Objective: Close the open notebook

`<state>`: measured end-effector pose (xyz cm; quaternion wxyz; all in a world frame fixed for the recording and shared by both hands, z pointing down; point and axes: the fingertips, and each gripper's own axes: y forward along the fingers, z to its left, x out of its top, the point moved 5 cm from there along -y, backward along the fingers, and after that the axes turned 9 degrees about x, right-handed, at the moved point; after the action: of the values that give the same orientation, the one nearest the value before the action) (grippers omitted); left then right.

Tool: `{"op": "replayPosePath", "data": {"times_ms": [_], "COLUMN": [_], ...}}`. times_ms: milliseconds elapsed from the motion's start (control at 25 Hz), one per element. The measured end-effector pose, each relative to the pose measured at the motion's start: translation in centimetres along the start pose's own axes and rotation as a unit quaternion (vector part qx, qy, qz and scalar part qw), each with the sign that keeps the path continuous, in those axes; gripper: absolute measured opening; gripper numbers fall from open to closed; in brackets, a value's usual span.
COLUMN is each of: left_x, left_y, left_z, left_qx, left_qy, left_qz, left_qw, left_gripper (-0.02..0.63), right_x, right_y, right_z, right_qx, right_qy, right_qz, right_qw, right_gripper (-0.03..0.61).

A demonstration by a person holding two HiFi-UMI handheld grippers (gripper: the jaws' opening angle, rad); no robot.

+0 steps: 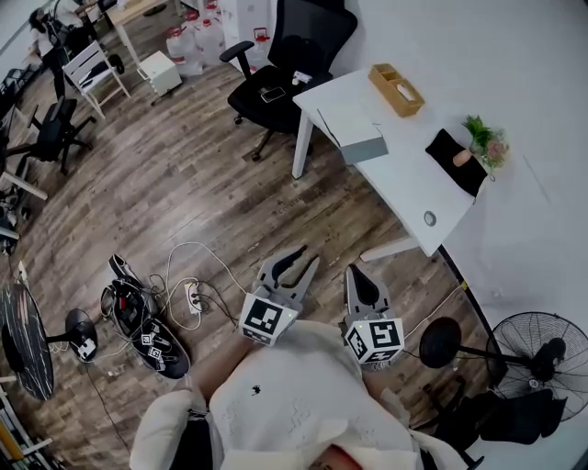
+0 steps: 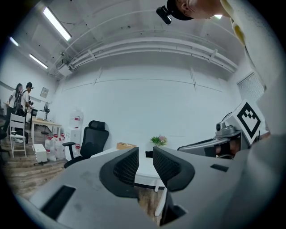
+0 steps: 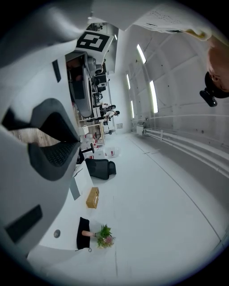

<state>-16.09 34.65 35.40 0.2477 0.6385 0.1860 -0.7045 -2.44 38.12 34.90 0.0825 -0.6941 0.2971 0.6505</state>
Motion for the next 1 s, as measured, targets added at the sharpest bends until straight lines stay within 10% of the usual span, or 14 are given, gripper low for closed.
{"op": "replayPosePath", "data": {"times_ms": [1000], "left_x": [-0.3], "left_y": [1.8], "left_z": [9.5], "left_qx": [0.055], "left_qy": [-0.004], "left_qz": [-0.002], "left_qw": [0.9985], "left_gripper": [0.101], "right_x": [1.1], "right_y": [9.6], "right_z": [0.5], "right_qx": [0.031], "right_qy": [0.001], "right_qz": [0.01], "right_qw": [0.999], "right_gripper": [0.0]}}
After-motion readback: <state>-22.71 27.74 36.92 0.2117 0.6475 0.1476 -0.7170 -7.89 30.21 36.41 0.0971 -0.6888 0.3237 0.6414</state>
